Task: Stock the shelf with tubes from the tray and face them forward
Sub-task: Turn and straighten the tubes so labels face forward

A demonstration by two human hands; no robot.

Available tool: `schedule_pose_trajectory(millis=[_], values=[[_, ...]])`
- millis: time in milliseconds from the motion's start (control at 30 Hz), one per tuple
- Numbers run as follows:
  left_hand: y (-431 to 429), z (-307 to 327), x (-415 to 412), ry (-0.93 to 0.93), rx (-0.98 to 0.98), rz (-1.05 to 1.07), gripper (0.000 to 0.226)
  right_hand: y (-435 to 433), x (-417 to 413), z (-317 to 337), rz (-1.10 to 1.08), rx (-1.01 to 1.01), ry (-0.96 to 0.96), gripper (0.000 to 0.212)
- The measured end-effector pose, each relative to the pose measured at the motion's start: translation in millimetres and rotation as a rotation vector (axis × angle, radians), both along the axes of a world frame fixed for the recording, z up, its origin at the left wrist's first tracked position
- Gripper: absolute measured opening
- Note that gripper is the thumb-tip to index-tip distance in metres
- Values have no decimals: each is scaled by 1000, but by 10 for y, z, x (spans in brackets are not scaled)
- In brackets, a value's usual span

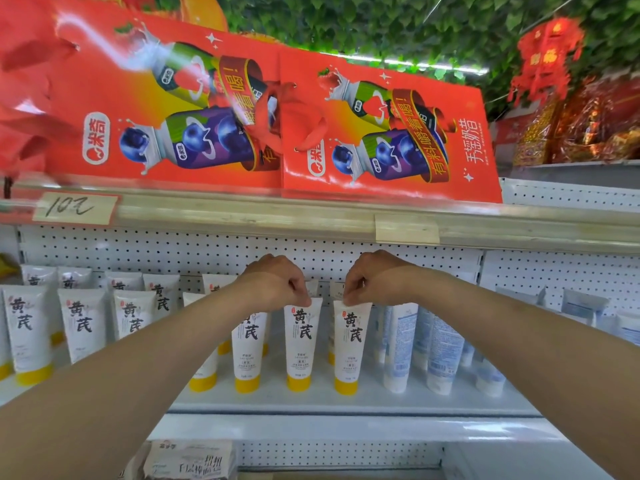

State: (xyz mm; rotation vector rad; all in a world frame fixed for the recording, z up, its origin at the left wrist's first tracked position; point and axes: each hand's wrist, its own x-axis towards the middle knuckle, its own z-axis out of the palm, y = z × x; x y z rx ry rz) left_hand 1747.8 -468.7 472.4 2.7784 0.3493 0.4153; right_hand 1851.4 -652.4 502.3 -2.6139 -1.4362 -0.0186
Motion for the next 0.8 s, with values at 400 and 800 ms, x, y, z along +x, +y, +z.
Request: schedule_pose_trajectory(millis=[400, 800], values=[[207, 98, 286, 73, -9, 2, 52, 137, 308, 82, -17, -44, 59, 37], [99, 149, 481, 108, -182, -38, 45, 356, 487, 31, 14, -58, 179, 24]])
